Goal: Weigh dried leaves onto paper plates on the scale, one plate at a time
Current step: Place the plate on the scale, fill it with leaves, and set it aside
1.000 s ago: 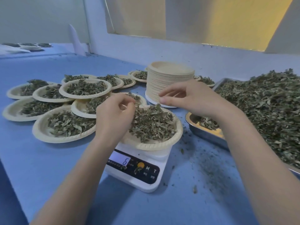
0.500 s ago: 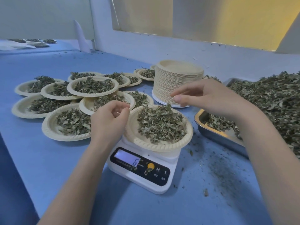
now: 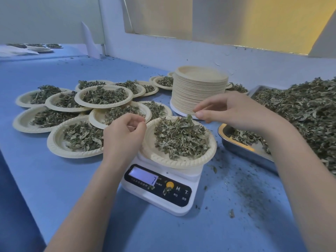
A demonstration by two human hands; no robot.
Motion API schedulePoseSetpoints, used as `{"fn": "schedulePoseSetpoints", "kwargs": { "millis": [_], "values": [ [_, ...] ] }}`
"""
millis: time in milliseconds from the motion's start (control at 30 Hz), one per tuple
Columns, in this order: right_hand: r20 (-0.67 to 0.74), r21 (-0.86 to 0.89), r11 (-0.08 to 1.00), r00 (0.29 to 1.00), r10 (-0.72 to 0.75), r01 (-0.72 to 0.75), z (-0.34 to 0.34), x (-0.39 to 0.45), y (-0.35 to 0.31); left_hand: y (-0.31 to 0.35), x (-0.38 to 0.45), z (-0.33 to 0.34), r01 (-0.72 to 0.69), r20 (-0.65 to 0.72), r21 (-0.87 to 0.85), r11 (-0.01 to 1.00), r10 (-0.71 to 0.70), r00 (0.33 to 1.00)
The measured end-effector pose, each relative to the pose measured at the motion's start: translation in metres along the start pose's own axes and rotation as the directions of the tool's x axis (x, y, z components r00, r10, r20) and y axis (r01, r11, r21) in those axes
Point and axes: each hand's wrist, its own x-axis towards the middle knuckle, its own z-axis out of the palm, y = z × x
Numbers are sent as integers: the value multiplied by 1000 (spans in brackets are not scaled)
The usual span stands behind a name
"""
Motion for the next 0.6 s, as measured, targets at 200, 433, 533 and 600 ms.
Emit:
{"fn": "schedulePoseSetpoints", "kwargs": {
  "millis": [200, 433, 533, 600],
  "values": [
    [378, -239, 970, 915, 139, -48, -5, -4, 7, -5, 0, 1, 74, 71, 94, 993, -81, 994],
    [440, -315, 947, 874, 206, -65, 8, 2, 17, -3, -1, 5, 64, 88, 114, 991, -75, 993],
    [362, -285, 957, 918, 164, -59, 8, 1, 18, -1, -1, 5, 50, 76, 111, 993, -58, 995],
    [314, -221, 974, 941, 127, -57, 7, 1, 17, 2, 2, 2, 53, 44, 92, 994, -57, 997]
  ]
}}
